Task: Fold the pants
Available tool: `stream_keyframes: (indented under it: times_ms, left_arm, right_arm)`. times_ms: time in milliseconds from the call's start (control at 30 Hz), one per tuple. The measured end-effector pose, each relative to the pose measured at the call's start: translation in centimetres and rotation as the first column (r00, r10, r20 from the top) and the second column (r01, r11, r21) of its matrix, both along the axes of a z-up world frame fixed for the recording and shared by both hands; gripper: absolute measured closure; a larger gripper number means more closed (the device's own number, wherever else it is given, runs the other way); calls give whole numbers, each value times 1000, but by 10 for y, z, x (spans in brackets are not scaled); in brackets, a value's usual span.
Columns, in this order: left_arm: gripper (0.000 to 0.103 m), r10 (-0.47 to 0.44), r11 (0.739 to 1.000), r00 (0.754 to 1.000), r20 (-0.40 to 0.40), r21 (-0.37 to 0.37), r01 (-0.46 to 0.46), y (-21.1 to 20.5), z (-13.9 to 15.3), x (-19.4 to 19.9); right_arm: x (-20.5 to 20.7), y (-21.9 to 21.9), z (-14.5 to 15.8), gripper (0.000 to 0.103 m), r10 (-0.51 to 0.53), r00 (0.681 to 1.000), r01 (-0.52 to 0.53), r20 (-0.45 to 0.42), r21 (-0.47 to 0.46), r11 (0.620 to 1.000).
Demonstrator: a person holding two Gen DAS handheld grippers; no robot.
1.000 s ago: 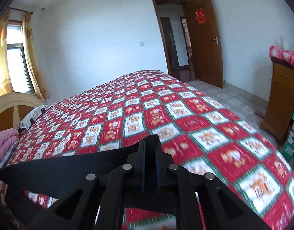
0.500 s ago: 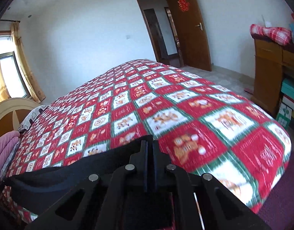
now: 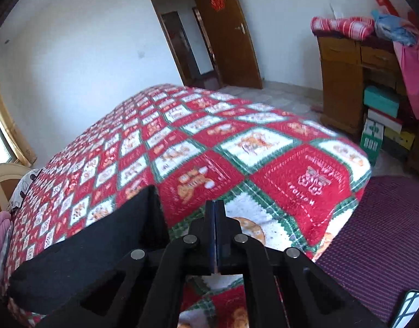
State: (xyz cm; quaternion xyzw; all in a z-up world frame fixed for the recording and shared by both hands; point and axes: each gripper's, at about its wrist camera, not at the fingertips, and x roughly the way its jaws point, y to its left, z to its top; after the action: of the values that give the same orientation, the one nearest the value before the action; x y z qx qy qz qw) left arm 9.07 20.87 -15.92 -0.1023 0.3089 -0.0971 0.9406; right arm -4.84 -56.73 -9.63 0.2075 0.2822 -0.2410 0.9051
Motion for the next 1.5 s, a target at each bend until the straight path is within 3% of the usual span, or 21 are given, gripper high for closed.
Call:
stream_keyframes:
  times_ms: [167, 267, 300, 333, 367, 400, 567, 700, 767, 800, 1000, 1167, 1233, 1333, 1400, 1500]
  left_arm:
    - [50, 34, 995, 999, -8, 93, -33, 2, -3, -12]
    - [51, 27, 985, 1000, 5, 169, -27, -8, -2, -16]
    - [50, 13, 981, 1000, 7, 191, -14, -13, -1, -17]
    - [50, 0, 977, 1000, 10, 214, -3, -18, -1, -18]
    - [50, -8, 974, 1000, 13, 226, 5, -21, 0, -18]
    - [50, -20, 973, 1000, 17, 232, 15, -25, 1, -19]
    - [50, -60, 979, 998, 18, 197, 56, -29, 9, -20]
    - [51, -90, 994, 996, -17, 53, 91, -25, 5, -16]
    - [53, -107, 993, 994, -29, 40, 108, -30, 2, -15]
    - [60, -116, 992, 993, -36, 41, 118, -34, -1, -15]
    - [84, -120, 990, 991, -51, 64, 124, -41, -5, -10]
    - [90, -112, 991, 992, -63, 70, 116, -42, -2, -8]
    - [92, -116, 991, 991, -64, 62, 120, -42, -1, -8]
    - [93, -111, 992, 992, -62, 54, 115, -40, 0, -7]
    - [94, -109, 993, 992, -57, 38, 112, -37, 2, -7]
    - [95, -115, 993, 993, -38, 26, 116, -35, 9, -7]
  right_arm:
    - [20, 67, 27, 102, 151, 988, -153, -24, -98, 983]
    - [47, 122, 30, 96, 283, 957, -290, -70, -138, 947]
    - [60, 147, 27, 77, 343, 935, -354, -93, -147, 924]
    - [70, 168, 24, 46, 391, 913, -405, -114, -148, 902]
    - [79, 188, 21, 36, 442, 888, -458, -130, -148, 877]
    - [82, 203, 18, 33, 478, 868, -495, -134, -153, 855]
    - [102, 302, -8, 33, 612, 753, -657, -241, -255, 709]
    - [108, 352, -38, 33, 667, 670, -743, -327, -293, 602]
    - [110, 366, -52, 33, 670, 645, -764, -369, -308, 566]
    - [110, 370, -56, 33, 672, 635, -772, -381, -311, 554]
    - [112, 394, -76, 34, 675, 578, -815, -459, -360, 454]
    - [113, 417, -93, 52, 686, 513, -854, -516, -381, 353]
    - [117, 423, -99, 65, 672, 512, -855, -535, -392, 340]
    - [123, 424, -101, 89, 688, 504, -861, -522, -361, 357]
    - [124, 425, -100, 100, 691, 509, -859, -513, -358, 366]
    - [120, 423, -92, 101, 706, 515, -854, -486, -362, 374]
